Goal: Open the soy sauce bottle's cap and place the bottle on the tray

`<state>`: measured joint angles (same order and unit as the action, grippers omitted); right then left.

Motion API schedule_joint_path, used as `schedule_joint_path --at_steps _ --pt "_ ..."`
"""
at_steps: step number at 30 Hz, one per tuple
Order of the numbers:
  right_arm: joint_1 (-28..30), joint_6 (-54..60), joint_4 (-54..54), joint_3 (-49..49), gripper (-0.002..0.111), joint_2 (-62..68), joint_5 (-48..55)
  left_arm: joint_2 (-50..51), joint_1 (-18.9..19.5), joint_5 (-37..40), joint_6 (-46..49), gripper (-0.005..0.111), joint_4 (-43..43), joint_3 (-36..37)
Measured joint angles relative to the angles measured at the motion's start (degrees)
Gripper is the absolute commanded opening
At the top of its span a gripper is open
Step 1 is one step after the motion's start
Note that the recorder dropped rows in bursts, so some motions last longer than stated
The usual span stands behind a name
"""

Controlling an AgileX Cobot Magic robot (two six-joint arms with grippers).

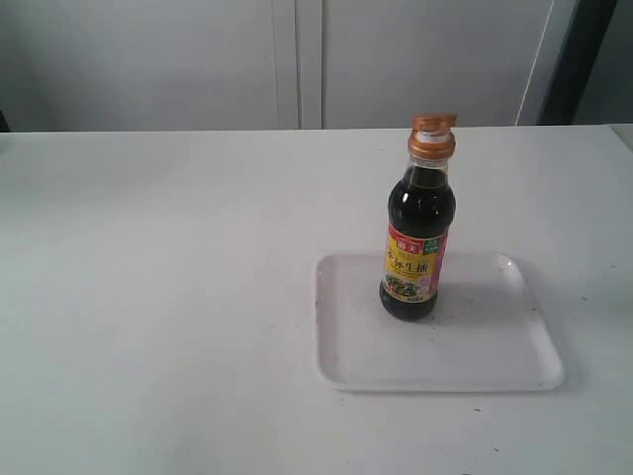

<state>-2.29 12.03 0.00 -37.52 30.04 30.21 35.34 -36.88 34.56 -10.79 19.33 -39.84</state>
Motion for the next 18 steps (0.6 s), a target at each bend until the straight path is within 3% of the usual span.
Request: schedule_joint_path --at_steps 18 --pt "0.00 0.00 0.00 0.00 0.000 0.00 0.09 -5.94 0.00 -10.43 0.38 0.000 -0.83 9.50"
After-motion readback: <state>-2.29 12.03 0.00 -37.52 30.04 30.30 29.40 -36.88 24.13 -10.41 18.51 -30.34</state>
